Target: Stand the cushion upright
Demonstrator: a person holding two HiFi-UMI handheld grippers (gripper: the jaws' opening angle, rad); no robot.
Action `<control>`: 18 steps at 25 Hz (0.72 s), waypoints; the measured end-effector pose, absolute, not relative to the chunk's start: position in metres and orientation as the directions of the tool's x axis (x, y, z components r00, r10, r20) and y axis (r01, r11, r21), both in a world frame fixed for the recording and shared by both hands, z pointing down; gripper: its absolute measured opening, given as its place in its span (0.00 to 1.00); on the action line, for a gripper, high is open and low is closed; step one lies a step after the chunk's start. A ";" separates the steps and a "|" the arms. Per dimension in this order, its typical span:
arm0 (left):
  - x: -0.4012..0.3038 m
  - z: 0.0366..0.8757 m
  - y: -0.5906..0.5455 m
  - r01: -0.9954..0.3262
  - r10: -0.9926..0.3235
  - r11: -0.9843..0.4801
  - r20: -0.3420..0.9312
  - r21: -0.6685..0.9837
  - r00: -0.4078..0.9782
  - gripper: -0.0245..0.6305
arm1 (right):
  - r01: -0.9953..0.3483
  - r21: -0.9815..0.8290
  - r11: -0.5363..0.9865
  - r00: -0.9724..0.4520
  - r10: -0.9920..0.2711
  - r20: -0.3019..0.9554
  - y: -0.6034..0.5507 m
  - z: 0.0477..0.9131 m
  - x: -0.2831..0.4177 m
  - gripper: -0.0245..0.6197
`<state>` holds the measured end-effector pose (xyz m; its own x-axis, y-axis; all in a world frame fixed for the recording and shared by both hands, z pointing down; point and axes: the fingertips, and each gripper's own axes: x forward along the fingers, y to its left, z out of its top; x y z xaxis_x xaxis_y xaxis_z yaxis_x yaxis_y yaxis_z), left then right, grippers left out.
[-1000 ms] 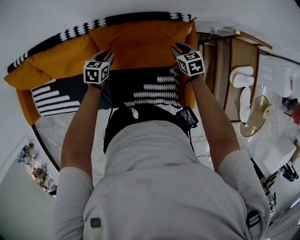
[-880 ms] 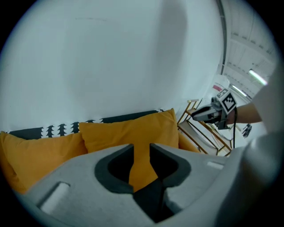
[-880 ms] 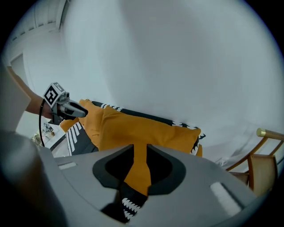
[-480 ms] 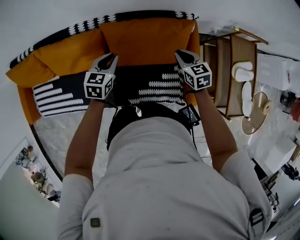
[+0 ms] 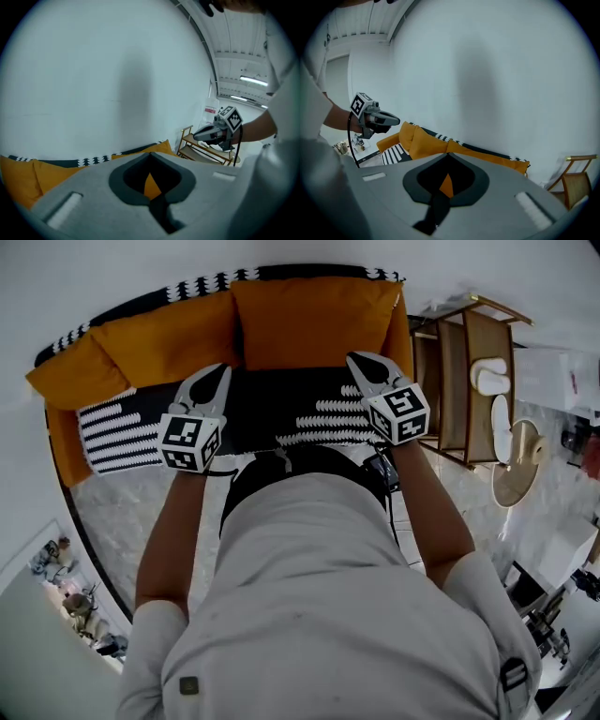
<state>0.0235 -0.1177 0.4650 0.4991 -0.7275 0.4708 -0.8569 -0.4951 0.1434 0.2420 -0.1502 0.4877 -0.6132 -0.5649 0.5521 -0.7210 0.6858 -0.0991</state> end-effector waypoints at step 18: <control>-0.027 0.364 0.005 -0.814 -0.759 -0.566 0.304 0.127 0.575 0.04 | -0.746 0.027 0.665 -0.600 -0.690 0.406 -0.025 0.360 0.204 0.05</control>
<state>-0.0273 0.0052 0.3639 0.5755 -0.7591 0.3042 -0.8143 -0.5664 0.1271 0.2042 -0.0250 0.3601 -0.5998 -0.6896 0.4058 -0.7465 0.6649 0.0267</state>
